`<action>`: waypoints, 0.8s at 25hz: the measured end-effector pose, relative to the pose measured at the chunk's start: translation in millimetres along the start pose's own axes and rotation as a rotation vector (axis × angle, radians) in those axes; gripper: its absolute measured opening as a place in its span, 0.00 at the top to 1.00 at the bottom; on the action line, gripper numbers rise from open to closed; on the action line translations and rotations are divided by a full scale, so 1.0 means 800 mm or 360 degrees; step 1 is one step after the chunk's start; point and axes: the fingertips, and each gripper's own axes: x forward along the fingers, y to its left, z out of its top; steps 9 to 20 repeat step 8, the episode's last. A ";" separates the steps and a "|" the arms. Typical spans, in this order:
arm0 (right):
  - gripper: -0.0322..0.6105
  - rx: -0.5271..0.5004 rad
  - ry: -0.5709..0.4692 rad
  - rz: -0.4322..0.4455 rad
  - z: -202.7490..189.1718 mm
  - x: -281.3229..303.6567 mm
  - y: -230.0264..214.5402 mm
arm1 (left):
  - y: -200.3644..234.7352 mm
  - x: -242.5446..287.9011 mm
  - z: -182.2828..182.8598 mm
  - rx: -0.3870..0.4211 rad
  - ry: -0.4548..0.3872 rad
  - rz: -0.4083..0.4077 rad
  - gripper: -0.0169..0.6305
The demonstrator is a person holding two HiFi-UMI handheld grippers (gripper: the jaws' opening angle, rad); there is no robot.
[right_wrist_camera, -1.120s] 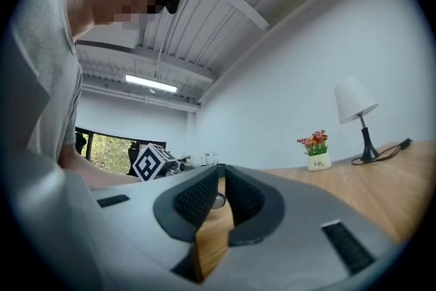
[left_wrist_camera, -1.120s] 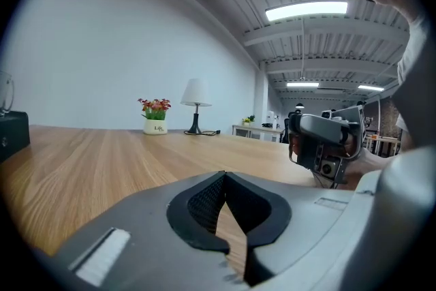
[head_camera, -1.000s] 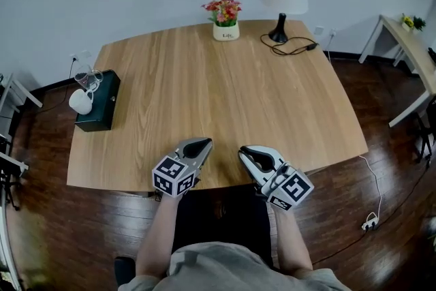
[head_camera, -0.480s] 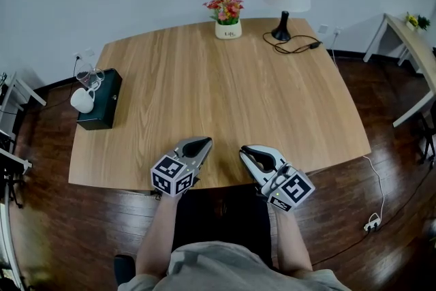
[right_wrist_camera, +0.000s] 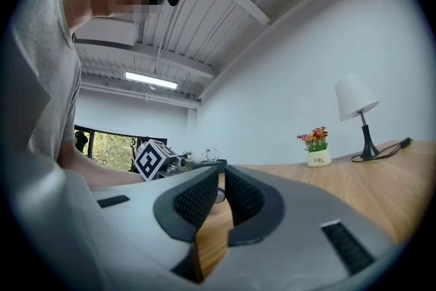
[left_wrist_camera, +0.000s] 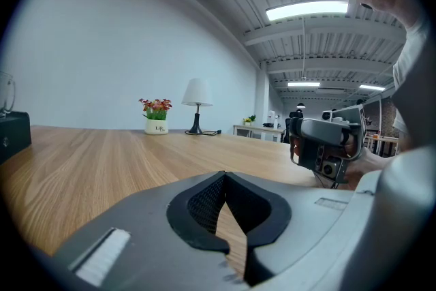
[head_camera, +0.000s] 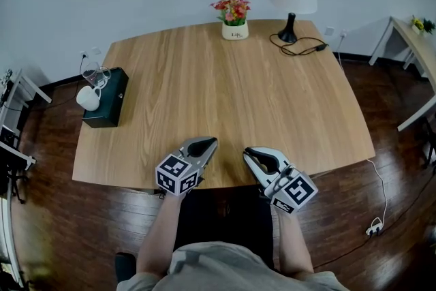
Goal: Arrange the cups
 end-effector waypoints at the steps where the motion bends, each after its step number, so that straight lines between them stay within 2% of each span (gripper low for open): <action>1: 0.91 0.0001 0.0002 0.0001 0.000 0.000 0.000 | 0.000 0.000 0.000 -0.0001 0.0000 0.0000 0.96; 20: 0.91 0.0005 0.0012 0.0009 -0.002 0.002 -0.001 | 0.002 -0.003 0.000 -0.0006 0.0000 0.0014 0.96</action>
